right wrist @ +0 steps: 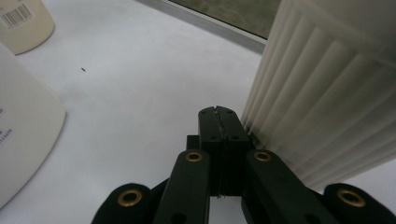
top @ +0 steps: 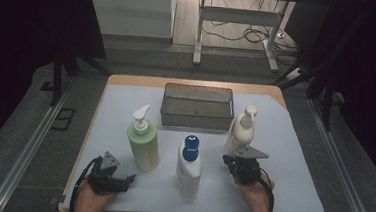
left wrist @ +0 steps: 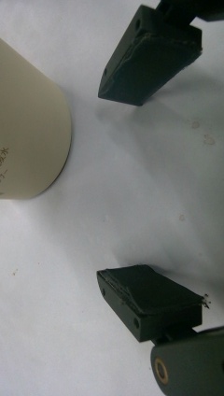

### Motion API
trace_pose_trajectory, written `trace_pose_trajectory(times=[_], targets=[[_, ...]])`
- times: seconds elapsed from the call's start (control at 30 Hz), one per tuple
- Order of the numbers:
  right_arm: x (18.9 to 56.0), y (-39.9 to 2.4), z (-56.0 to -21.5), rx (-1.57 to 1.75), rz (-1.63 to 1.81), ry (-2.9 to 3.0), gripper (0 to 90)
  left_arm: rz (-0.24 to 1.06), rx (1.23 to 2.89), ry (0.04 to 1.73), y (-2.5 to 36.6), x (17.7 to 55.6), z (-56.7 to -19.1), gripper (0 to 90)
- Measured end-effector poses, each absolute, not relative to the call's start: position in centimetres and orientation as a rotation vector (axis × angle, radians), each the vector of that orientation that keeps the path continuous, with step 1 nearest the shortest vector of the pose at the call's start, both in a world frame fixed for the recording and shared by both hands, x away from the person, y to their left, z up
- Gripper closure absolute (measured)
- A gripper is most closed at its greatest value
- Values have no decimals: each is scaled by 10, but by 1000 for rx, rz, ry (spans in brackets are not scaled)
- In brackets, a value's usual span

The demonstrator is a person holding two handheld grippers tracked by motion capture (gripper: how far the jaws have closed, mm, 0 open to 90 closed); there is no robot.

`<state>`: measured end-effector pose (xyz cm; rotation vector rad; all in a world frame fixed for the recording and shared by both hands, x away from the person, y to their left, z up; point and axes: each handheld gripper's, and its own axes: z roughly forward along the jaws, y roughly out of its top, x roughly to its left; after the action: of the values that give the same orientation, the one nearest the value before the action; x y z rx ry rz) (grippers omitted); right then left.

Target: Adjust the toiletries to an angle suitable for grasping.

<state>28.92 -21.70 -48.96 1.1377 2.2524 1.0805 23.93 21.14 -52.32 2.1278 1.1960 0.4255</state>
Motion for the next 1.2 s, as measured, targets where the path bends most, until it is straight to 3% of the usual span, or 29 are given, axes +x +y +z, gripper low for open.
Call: trace_pose_trajectory(times=[1.2], targets=[[293,-261,-494,1212,1018,2233,870,425,2128,1198,211,239,-523,121]])
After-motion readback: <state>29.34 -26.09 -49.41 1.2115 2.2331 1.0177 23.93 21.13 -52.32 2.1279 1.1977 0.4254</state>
